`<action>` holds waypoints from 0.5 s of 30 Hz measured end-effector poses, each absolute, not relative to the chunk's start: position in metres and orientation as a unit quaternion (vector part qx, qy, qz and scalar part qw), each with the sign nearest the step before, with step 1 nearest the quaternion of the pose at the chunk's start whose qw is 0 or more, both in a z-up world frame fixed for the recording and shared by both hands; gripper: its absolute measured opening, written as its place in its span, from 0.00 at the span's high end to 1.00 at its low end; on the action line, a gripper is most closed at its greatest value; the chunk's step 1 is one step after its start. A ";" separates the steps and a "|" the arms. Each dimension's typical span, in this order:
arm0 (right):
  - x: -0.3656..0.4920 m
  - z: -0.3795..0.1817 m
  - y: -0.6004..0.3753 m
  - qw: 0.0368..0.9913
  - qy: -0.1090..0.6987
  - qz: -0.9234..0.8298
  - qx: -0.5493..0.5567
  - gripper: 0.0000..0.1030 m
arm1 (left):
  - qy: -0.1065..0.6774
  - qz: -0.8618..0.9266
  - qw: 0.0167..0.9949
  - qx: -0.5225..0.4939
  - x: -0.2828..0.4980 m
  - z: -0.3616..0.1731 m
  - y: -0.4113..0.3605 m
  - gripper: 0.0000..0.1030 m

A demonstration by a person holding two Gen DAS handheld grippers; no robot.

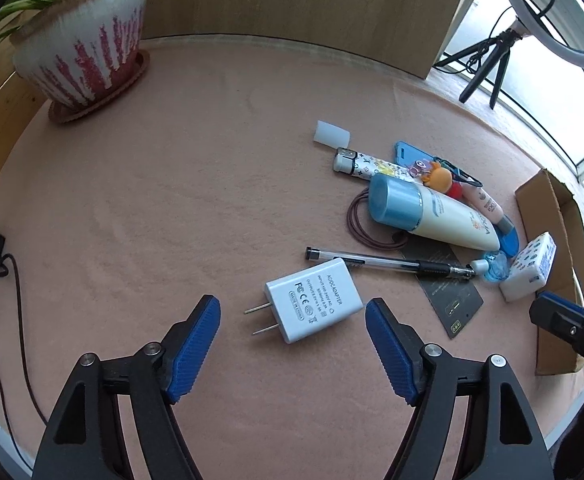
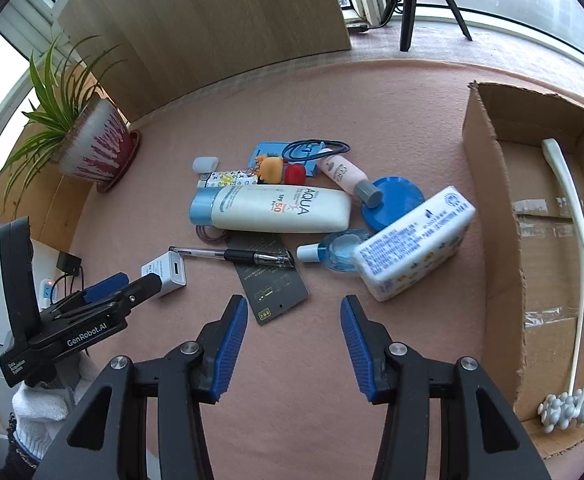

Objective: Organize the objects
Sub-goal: 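Grasp the white USB charger with the left gripper while the right gripper grasps the pen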

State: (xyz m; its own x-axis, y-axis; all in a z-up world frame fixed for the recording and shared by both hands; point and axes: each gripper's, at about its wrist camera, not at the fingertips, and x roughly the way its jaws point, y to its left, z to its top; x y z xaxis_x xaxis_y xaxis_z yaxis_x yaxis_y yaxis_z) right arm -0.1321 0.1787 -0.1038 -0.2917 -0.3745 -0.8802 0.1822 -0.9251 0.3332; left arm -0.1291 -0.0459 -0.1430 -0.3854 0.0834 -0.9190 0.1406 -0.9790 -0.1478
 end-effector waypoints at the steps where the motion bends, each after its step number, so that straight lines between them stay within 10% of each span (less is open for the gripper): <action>1: -0.133 -0.103 0.178 0.175 -0.083 -0.800 0.569 0.57 | 0.099 -0.826 0.017 0.555 -0.130 -0.144 -0.045 0.23; 15: -0.160 -0.119 0.135 0.197 -0.023 -0.789 0.581 0.65 | 0.092 -0.821 0.019 0.562 -0.137 -0.155 -0.040 0.21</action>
